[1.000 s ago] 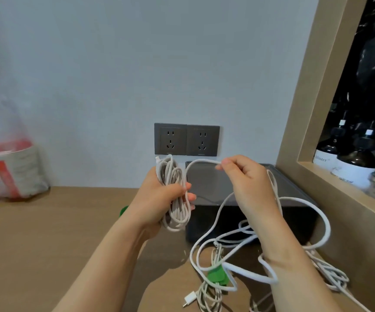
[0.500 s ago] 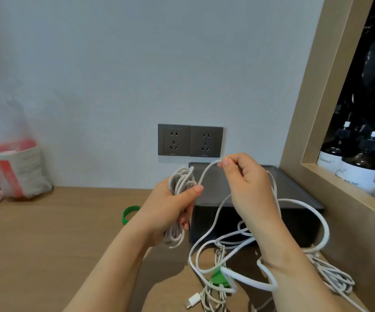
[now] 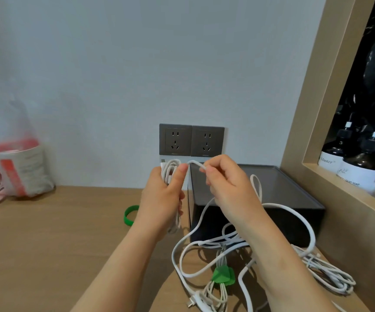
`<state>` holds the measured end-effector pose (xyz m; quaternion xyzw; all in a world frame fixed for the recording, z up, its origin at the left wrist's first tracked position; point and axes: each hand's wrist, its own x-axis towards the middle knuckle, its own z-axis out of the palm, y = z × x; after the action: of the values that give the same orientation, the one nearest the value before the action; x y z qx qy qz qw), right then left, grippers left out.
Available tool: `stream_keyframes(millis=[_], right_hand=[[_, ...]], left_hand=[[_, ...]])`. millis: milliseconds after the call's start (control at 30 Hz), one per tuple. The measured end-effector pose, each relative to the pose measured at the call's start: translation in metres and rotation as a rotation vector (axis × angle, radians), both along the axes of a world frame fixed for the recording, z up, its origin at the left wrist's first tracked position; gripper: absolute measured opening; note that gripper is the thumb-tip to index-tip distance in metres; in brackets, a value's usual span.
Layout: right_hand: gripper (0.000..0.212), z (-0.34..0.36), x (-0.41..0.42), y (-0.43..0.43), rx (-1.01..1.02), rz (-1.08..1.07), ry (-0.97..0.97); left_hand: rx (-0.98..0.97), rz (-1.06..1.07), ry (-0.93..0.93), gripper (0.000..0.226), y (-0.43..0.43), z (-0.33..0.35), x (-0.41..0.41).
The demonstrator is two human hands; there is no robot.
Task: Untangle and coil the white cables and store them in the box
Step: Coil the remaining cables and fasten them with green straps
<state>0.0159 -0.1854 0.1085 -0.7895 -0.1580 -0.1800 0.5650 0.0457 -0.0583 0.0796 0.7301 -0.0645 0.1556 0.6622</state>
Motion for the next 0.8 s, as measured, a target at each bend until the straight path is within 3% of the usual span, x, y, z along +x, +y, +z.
stream_keyframes(millis=[133,300,433,467,600,733,800], right_hand=[[0.012,-0.007,0.001,0.01,-0.096,-0.036,-0.046],[0.018,-0.012,0.0,0.018,-0.04,-0.086,-0.06],[0.01,-0.014,0.001,0.02,-0.027,-0.101,-0.058],[0.01,-0.015,0.001,0.02,-0.049,-0.113,-0.065],[0.013,-0.016,-0.001,0.023,-0.084,-0.137,-0.108],[0.016,-0.009,-0.005,0.023,-0.092,-0.052,-0.037],[0.031,-0.002,-0.009,0.017,-0.22,0.006,0.083]], left_hand=[[-0.036,0.021,0.018,0.039,0.001,-0.002,0.004],[-0.057,-0.007,0.041,0.039,-0.004,-0.003,0.003],[-0.149,-0.149,0.146,0.091,-0.005,0.003,0.001],[-0.177,-0.171,0.164,0.091,-0.005,0.003,0.0],[-0.305,-0.136,0.153,0.036,-0.008,0.003,-0.001],[-0.378,0.012,0.117,0.021,-0.006,0.004,0.003],[-0.468,0.067,0.091,0.015,-0.001,0.007,0.004]])
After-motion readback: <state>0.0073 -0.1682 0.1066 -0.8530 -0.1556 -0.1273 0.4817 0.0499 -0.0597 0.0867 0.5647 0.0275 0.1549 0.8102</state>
